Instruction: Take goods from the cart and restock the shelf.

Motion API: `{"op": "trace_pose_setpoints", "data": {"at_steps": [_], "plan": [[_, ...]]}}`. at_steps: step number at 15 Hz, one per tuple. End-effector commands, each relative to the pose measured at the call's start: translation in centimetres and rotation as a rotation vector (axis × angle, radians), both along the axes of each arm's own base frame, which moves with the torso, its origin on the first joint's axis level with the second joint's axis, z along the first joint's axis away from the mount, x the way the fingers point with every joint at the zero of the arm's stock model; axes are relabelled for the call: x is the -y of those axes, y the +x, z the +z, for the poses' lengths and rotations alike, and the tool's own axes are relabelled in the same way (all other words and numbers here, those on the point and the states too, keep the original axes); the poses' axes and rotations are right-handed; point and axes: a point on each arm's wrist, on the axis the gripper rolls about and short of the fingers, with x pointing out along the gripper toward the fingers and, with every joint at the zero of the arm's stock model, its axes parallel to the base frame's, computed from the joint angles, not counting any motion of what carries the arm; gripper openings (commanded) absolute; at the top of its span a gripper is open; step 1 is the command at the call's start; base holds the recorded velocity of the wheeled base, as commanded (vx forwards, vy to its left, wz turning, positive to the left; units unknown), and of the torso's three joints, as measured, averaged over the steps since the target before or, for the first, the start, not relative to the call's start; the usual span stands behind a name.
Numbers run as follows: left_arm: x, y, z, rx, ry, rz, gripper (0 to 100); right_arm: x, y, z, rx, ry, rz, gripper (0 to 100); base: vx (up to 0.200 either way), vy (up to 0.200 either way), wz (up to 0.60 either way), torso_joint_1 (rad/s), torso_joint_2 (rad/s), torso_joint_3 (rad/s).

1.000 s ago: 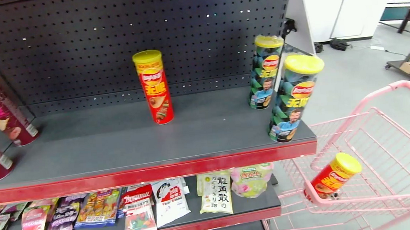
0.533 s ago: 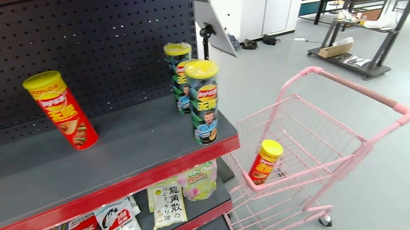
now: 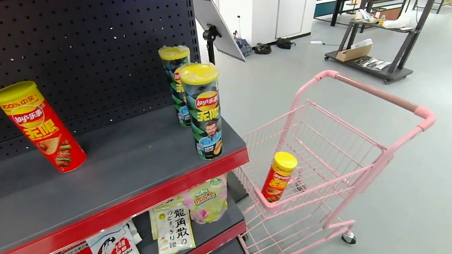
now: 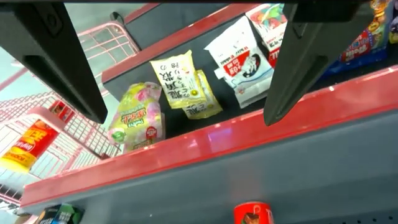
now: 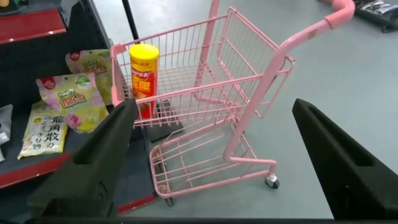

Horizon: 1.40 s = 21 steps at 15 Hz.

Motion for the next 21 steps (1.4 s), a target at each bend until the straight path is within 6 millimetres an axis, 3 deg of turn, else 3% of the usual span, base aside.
{"op": "trace_pose_setpoints", "data": {"at_steps": [1, 21], "plan": [[0.0, 0.01, 0.0, -0.001, 0.0, 0.0, 100, 0.0, 0.0, 0.0, 0.0, 0.0, 0.0, 100, 0.0, 0.0, 0.0, -0.134, 0.36, 0.217], [0.0, 0.01, 0.0, -0.001, 0.0, 0.0, 100, 0.0, 0.01, -0.01, -0.002, -0.009, 0.002, 100, 0.0, 0.0, 0.0, -0.139, 0.44, 0.294]]}}
